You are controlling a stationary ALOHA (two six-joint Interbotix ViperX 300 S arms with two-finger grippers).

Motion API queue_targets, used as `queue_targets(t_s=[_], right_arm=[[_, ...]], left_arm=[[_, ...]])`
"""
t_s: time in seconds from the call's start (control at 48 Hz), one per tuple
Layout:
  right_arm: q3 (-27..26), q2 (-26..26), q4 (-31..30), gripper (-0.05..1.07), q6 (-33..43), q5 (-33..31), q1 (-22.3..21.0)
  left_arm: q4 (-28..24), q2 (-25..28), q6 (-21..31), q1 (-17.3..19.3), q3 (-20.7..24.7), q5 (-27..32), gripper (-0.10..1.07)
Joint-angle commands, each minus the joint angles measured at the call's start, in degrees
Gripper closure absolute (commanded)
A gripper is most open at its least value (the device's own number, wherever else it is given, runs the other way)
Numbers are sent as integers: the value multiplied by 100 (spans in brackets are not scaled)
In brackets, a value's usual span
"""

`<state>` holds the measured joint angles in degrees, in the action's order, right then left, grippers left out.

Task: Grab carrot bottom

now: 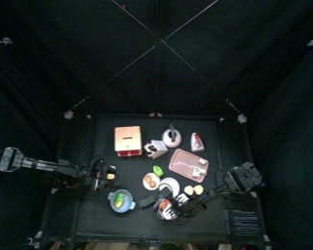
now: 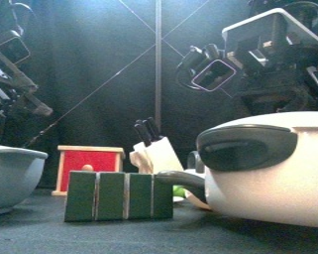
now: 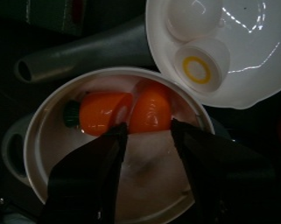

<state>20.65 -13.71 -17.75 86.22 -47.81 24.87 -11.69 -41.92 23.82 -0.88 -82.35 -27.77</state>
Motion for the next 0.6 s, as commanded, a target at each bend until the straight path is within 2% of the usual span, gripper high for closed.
queue_targets(t_s=[0.0,0.583], right_arm=[[-114,79,0,21,-9,9,-44],[-185,-149,-9,24,0,9,-193]], left_arm=[[9,9,-9,9,70,9,7],[9,18,-18,0,70,88,7]])
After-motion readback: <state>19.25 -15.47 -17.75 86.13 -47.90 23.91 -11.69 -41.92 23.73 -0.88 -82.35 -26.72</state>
